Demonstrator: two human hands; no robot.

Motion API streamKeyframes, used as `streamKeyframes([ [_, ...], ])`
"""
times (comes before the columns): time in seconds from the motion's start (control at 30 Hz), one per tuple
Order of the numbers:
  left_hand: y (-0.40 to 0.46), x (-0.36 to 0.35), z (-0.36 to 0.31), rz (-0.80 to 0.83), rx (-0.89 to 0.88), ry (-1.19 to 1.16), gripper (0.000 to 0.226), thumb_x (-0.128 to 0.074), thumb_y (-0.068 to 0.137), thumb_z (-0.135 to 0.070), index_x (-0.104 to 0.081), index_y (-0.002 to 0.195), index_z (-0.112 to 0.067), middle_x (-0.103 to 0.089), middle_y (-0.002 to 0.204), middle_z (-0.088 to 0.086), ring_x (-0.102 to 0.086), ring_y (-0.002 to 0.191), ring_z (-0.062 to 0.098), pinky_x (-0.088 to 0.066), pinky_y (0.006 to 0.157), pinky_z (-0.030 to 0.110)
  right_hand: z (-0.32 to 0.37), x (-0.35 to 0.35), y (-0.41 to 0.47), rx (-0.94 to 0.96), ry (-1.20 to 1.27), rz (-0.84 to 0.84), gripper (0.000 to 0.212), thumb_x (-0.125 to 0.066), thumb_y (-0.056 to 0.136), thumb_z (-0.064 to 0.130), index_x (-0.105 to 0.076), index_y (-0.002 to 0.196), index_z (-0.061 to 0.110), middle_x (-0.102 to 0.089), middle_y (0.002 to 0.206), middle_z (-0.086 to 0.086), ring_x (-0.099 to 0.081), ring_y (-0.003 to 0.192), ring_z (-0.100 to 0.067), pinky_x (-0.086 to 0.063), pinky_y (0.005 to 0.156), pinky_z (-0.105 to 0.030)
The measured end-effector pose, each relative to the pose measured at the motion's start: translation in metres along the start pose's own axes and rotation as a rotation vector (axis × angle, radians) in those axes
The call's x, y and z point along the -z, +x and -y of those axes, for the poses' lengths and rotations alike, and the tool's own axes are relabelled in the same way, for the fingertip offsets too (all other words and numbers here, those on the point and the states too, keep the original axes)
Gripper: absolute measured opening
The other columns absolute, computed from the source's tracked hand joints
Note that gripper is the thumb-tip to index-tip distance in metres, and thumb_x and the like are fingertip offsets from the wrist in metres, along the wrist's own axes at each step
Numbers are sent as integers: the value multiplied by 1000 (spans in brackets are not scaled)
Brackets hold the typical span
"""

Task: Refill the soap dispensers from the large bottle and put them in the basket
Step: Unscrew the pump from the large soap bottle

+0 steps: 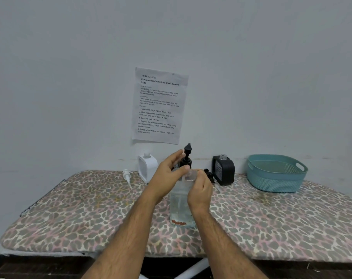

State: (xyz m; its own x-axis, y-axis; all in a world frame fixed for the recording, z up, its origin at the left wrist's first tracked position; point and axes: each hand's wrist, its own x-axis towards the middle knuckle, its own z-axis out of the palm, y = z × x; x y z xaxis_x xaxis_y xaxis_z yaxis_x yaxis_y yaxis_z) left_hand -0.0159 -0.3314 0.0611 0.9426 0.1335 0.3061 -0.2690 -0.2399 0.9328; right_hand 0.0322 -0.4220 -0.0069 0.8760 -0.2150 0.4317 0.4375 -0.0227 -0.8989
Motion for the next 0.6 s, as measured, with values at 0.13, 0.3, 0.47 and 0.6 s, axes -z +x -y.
streamKeyframes([
  [0.13,-3,6,-2,39,-16,0,39,-47,102,-2,-52,136,-20,-65,123,-14,-61,108,-12,-47,84,9,-1,-1,0,3,6,-11,50,-23,93,42,-61,81,12,-64,78,1,-60,76,-19,-50,73,-44],
  [0.3,1,7,3,-7,-33,14,40,-55,98,-2,-56,131,-23,-69,114,-16,-64,106,-7,-51,80,12,0,0,0,0,5,-10,48,-24,93,39,-60,81,11,-63,76,-1,-59,75,-20,-50,72,-45],
  [0.47,6,5,6,-46,-40,42,40,-69,89,-8,-65,129,-15,-73,114,-2,-66,110,10,-56,83,21,0,0,-1,4,14,-2,47,-24,93,37,-61,81,10,-63,76,-3,-59,74,-21,-49,70,-43],
  [0.6,8,0,0,-74,-38,97,32,-75,85,-11,-70,117,-13,-74,105,0,-68,101,13,-55,72,14,2,2,-2,5,8,4,45,-25,94,35,-60,80,10,-61,75,-3,-57,73,-20,-47,70,-42],
])
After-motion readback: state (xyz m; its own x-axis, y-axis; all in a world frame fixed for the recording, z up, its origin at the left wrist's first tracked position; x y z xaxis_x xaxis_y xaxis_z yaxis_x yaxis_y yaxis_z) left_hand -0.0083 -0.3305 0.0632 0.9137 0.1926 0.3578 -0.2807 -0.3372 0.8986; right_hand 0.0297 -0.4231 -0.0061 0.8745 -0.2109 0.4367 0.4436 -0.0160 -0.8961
